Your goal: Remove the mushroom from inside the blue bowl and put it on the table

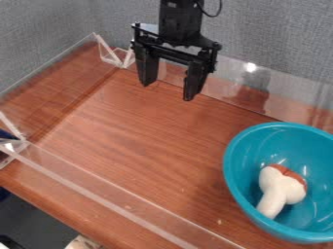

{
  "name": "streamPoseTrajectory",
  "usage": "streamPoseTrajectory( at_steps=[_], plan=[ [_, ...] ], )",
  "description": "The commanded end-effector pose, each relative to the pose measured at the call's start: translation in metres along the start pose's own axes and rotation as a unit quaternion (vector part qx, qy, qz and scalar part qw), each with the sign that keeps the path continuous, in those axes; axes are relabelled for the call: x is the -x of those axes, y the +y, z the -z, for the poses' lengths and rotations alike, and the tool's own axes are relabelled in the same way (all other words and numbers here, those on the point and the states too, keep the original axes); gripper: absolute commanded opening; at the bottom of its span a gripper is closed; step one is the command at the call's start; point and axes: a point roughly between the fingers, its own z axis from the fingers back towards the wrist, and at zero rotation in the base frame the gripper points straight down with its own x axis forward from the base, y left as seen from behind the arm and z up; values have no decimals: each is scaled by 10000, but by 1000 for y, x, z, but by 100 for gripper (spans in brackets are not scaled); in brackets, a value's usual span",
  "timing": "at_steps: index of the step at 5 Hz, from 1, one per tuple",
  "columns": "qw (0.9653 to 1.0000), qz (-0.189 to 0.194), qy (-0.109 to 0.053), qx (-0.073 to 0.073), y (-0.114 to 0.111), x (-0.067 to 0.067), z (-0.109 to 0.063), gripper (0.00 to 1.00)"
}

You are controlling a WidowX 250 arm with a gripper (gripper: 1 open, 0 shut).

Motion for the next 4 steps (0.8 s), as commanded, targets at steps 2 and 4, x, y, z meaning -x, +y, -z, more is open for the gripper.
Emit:
streamPoseTrajectory(
  at_steps=[2,4],
  plan=[
    [9916,1295,5,65,-88,8,11,100],
    [9460,3241,-83,-21,-171,31,51,100]
  ],
)
